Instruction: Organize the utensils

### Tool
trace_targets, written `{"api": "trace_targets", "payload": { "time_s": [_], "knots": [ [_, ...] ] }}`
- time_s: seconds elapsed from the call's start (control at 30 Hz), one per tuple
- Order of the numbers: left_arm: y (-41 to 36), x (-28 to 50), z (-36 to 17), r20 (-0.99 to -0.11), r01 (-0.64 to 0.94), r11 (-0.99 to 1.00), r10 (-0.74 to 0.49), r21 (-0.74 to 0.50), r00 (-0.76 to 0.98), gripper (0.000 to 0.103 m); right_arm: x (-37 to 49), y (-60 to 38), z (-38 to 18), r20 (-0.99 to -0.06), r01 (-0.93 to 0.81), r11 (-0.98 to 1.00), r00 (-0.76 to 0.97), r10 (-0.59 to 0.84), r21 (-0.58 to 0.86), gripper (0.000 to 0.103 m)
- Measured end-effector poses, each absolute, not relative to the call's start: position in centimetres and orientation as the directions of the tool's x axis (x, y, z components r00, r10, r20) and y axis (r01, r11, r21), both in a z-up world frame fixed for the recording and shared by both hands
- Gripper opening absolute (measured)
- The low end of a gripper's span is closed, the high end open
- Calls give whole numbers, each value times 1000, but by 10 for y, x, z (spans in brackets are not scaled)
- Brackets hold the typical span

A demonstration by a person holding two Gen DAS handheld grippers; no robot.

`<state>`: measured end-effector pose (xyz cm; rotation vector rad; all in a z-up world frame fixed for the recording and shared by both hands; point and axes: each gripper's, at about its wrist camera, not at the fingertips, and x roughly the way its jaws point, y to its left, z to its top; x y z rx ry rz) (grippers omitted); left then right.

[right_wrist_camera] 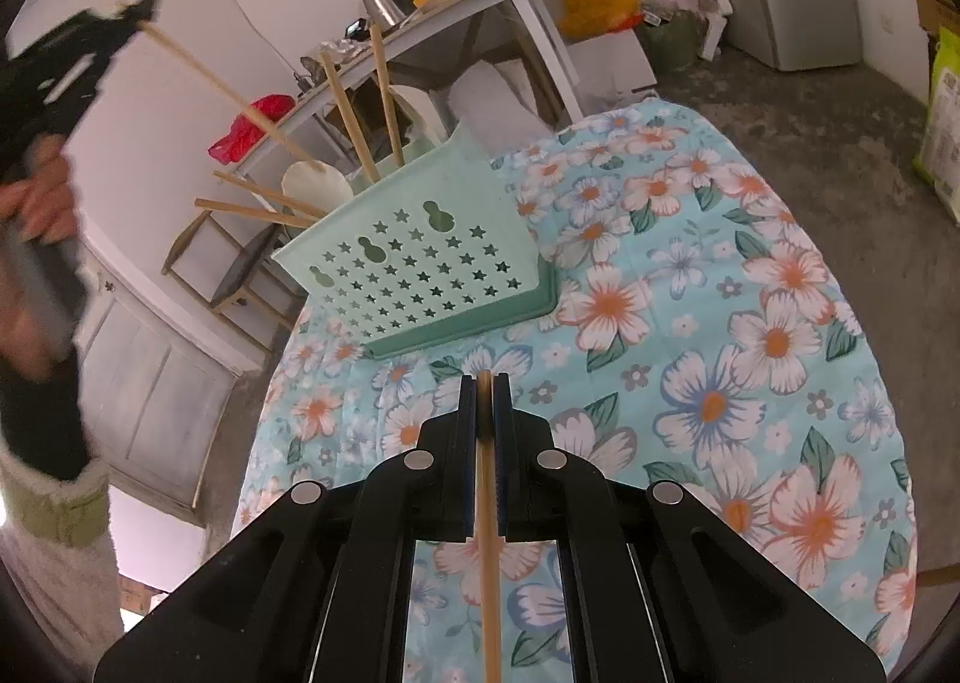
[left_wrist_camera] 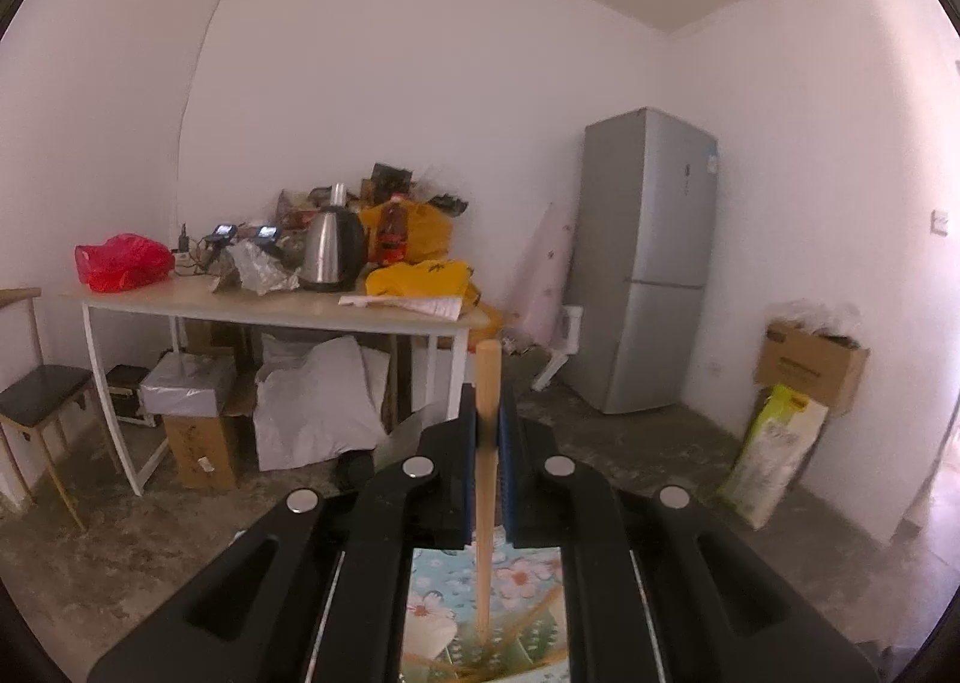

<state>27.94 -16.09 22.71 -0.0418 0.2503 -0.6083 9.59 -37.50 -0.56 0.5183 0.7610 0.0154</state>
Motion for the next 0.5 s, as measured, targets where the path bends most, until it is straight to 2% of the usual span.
{"api": "trace_targets", "payload": {
  "time_s": [0.17,0.33,0.43,0.5],
  "knots": [
    [-175,295,186,-264,553,822,-567,-134,780,6,93,-377,-3,-654,174,878,733,187,446,3],
    [-169,291,169,-290,547,821,-569,-162,769,8,89,-379,3,-650,172,885,740,174,432,3],
    [-161,280,171,-280,559,813,-581,-162,764,19,88,-376,8,-641,161,890,748,172,426,3],
    [-154,272,173,-265,566,808,-589,-165,764,31,88,-373,14,-635,149,897,754,170,417,3]
  ]
}}
